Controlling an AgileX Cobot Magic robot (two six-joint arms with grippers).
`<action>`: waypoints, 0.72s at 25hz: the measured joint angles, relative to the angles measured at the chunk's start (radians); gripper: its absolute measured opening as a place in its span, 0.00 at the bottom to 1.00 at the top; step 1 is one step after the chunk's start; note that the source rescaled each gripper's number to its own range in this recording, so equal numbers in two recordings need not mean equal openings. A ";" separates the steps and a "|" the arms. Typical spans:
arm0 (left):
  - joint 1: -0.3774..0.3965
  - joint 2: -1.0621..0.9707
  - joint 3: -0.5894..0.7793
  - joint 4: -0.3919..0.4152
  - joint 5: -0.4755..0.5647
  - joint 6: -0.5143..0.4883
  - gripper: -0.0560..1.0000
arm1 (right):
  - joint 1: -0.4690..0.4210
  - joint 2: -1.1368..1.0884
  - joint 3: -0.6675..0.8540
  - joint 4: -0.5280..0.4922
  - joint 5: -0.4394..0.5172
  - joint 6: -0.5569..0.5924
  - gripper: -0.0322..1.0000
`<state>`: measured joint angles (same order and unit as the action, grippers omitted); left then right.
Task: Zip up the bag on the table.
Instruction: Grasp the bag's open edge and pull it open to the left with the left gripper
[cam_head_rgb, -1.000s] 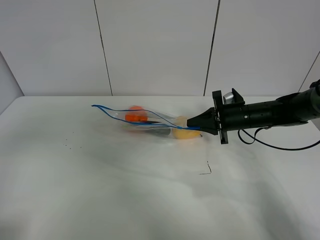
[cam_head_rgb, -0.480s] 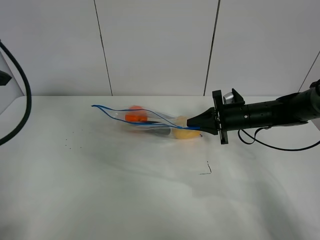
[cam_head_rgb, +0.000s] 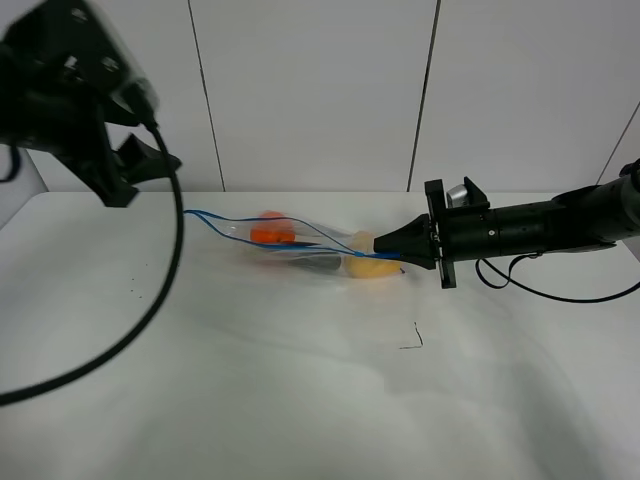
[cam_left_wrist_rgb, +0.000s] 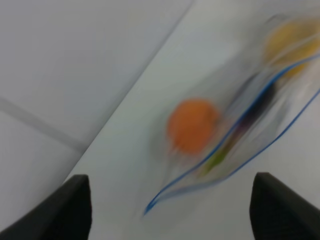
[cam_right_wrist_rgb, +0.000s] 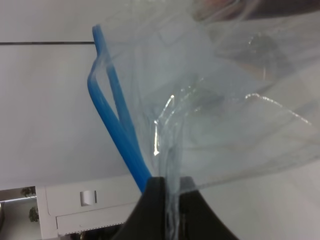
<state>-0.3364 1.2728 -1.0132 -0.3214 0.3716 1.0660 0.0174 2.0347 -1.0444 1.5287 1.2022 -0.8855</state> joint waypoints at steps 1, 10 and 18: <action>-0.039 0.023 0.012 -0.001 -0.042 0.000 0.84 | 0.000 0.000 0.000 0.000 0.000 0.000 0.03; -0.342 0.242 0.038 -0.004 -0.339 0.003 0.84 | 0.000 0.000 0.000 0.001 0.000 0.002 0.03; -0.515 0.356 0.133 -0.006 -0.674 0.008 0.84 | 0.000 0.000 0.000 0.002 0.000 0.002 0.03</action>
<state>-0.8512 1.6286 -0.8803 -0.3274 -0.3019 1.0736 0.0174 2.0347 -1.0444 1.5302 1.2022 -0.8830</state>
